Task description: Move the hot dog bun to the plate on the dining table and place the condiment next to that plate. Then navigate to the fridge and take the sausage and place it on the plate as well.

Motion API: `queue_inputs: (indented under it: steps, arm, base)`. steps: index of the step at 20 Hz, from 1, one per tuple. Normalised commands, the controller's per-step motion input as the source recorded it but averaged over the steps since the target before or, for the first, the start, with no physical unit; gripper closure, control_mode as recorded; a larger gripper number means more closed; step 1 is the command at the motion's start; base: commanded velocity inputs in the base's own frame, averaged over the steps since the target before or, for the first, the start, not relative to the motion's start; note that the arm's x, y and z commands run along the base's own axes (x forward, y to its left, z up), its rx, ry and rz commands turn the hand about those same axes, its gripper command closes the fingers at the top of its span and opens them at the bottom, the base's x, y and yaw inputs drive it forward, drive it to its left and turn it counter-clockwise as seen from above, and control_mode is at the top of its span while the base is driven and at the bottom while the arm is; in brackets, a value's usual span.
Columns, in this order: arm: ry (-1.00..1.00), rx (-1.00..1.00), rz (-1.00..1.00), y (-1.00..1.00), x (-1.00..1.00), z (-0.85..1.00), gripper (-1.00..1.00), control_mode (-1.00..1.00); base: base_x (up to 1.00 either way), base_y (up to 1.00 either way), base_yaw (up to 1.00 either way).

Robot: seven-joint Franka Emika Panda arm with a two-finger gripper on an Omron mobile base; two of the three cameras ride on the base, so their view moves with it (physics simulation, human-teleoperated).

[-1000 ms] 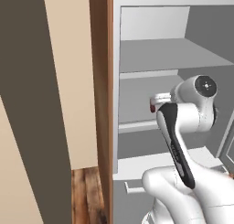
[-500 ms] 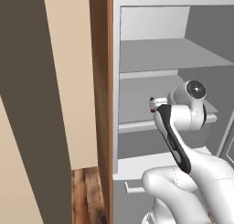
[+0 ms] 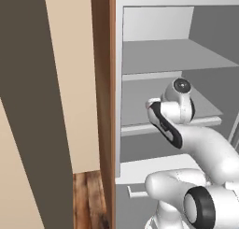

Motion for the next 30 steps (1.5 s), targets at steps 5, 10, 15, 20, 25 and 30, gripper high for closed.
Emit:
queue_inputs:
  steps: [5, 10, 15, 20, 25, 30]
  arm:
    - [0.13, 0.0, -0.02, -0.01, 0.64, -0.36, -1.0, -1.0]
    - [0.01, 0.0, 0.0, -0.1, 0.49, -0.54, -1.0, -1.0]
    - [0.0, 0.0, 0.0, -0.12, 0.45, -0.42, -1.0, -1.0]
    - [0.0, 0.0, 0.0, -0.16, 0.36, -0.31, -1.0, -1.0]
    - [0.0, 0.0, 0.0, -0.09, 0.34, -0.28, 1.0, -1.0]
    - [0.0, 0.0, 0.0, 0.0, 0.14, -0.33, 1.0, -1.0]
  base:
    - [0.0, 0.0, 0.0]
    - [0.0, 0.0, 0.0]
    - [0.0, 0.0, 0.0]
    - [0.0, 0.0, 0.0]
    - [0.0, 0.0, 0.0]
    - [0.0, 0.0, 0.0]
